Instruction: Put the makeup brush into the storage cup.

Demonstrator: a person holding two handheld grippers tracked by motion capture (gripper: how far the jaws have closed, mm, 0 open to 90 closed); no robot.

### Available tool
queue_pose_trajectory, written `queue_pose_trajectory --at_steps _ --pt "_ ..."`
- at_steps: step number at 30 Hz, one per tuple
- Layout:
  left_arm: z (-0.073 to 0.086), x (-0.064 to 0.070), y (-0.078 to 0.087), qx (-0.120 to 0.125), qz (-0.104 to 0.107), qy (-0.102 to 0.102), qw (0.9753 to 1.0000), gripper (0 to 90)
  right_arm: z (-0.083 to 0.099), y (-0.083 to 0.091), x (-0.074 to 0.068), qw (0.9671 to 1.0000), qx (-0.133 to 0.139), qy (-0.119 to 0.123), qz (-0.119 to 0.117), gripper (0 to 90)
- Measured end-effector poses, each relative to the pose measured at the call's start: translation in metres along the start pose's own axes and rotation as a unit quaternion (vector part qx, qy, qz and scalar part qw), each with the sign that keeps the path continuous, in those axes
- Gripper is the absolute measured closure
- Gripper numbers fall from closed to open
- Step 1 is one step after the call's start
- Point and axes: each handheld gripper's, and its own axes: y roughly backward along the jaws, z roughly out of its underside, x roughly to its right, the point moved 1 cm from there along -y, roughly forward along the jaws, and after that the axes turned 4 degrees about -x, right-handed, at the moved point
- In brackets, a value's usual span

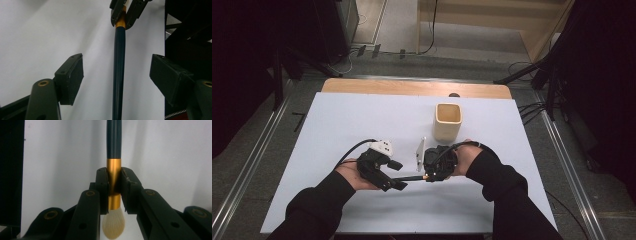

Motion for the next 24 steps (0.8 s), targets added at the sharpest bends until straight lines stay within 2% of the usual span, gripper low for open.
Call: queue_pose_trajectory --at_steps 7,9,11,13,14,18,24 --pt "-0.004 0.0 -0.009 -0.012 0.007 0.001 0.9999 32.2 -0.004 0.001 -0.001 1.0 0.007 0.004 0.0 78.4" --pt "-0.006 0.0 -0.012 -0.012 0.013 0.008 0.9998 34.1 -0.006 0.001 -0.002 0.9999 0.012 0.001 0.002 78.4" --pt "-0.006 -0.002 -0.014 -0.015 0.025 0.018 0.9994 39.7 -0.007 0.001 -0.002 0.9999 0.015 0.007 0.006 78.4" --pt "-0.007 -0.003 -0.015 -0.019 0.027 0.023 0.9992 43.4 -0.007 0.001 -0.002 0.9997 0.018 0.012 0.009 78.4" --pt "-0.007 -0.003 -0.015 -0.02 0.028 0.027 0.999 46.2 -0.007 0.0 -0.003 0.9999 0.016 0.003 0.006 78.4" --pt "-0.007 -0.002 -0.017 -0.023 0.036 0.043 0.9982 57.2 -0.007 0.0 -0.003 0.9997 0.02 0.01 0.006 78.4" --pt "-0.007 -0.002 -0.015 -0.025 0.034 0.041 0.9983 66.7 -0.003 0.0 -0.004 0.9995 0.029 0.011 0.008 78.4"
